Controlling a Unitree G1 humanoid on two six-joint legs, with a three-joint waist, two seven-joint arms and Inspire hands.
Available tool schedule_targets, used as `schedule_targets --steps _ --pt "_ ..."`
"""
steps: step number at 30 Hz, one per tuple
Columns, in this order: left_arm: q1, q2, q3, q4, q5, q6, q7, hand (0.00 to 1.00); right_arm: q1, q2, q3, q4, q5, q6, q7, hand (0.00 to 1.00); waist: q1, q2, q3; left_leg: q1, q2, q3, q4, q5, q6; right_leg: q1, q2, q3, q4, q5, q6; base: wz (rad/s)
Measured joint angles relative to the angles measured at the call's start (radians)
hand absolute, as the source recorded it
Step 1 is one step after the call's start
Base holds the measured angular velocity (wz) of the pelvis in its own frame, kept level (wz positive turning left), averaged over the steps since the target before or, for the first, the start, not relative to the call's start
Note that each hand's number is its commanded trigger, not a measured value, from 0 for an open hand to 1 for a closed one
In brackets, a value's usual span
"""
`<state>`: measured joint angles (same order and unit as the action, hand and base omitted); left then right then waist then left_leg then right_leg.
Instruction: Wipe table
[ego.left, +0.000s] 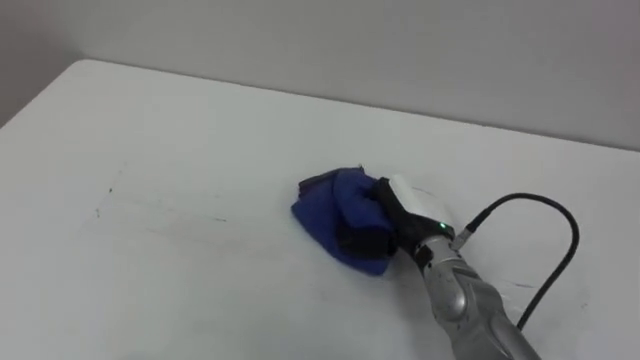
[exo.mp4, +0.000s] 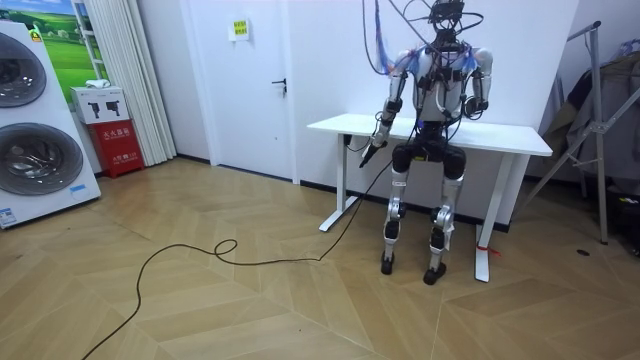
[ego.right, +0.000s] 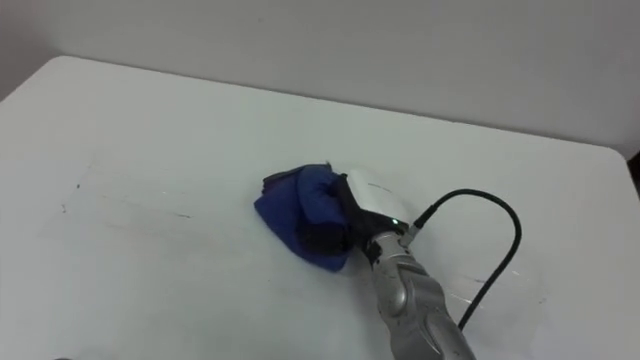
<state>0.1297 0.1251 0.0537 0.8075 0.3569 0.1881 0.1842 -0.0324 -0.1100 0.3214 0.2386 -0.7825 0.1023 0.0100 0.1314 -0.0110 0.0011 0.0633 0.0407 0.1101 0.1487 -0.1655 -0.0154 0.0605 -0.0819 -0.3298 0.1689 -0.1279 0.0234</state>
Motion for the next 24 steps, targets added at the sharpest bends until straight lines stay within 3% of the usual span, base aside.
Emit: schedule_targets --steps 1,9,18,24 --pt "0.000 0.000 0.000 0.000 0.000 0.000 0.000 0.00 0.003 -0.002 0.000 -0.005 0.000 0.000 0.007 0.00 -0.001 0.000 0.0000 0.000 0.000 0.000 0.000 0.000 0.000 0.000 0.000 0.000 0.000 0.000 0.000 -0.03" --pt "0.002 0.001 0.000 0.000 0.001 0.000 0.002 0.00 0.030 -0.037 0.010 -0.048 -0.017 0.015 0.058 0.00 0.005 -0.014 -0.0021 0.002 0.002 0.007 -0.004 -0.003 -0.001 0.000 0.003 0.013 0.000 0.000 0.000 -0.01" --pt "0.008 0.002 -0.005 0.000 -0.003 -0.011 0.010 0.00 0.043 -0.046 0.006 -0.092 -0.034 0.019 0.065 0.00 0.008 -0.012 -0.0013 0.002 0.003 0.020 0.000 -0.005 0.000 -0.007 0.004 0.026 0.001 0.000 0.000 -0.03" --pt "0.019 0.001 0.006 0.000 -0.002 -0.023 0.022 0.00 0.097 -0.077 -0.018 -0.216 -0.034 0.017 0.125 0.00 -0.005 -0.011 0.0011 0.002 0.003 0.022 0.000 -0.007 0.000 -0.009 0.004 0.028 0.001 0.001 0.001 -0.01"
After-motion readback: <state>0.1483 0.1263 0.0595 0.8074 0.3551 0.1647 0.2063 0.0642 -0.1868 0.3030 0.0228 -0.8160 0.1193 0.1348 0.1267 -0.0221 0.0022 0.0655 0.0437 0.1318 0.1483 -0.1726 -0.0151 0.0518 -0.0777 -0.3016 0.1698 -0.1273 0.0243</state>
